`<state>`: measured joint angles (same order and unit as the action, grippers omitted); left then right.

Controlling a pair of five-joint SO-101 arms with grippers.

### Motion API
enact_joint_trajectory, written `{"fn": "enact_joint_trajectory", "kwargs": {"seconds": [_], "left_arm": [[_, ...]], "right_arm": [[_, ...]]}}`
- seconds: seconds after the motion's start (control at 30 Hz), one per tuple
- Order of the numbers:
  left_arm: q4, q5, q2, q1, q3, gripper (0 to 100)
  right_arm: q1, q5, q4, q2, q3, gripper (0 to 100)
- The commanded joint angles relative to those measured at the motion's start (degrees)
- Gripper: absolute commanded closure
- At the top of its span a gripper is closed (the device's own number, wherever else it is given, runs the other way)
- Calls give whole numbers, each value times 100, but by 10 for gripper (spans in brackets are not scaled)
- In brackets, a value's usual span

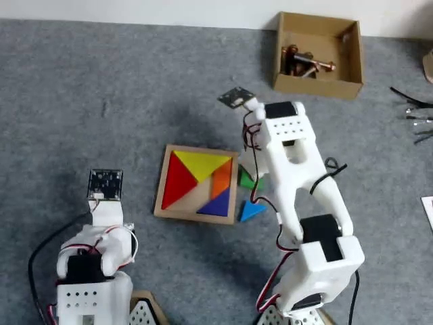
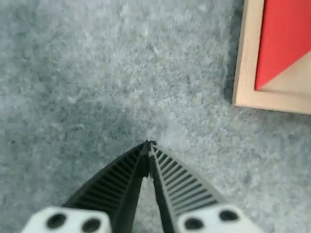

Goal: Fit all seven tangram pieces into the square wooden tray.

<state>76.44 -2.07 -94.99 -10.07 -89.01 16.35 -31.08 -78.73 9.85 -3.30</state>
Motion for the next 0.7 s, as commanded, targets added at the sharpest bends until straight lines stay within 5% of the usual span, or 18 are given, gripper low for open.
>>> {"fn": "enact_joint_trajectory", "kwargs": {"seconds": [0.0, 0.67], "left_arm": [[88, 35, -435, -57, -57, 995], [79, 44, -963, -40, -734, 995]], "right_arm": [[75, -378, 286, -84, 268, 976], [-110, -2040, 1499, -119, -980, 849]]}}
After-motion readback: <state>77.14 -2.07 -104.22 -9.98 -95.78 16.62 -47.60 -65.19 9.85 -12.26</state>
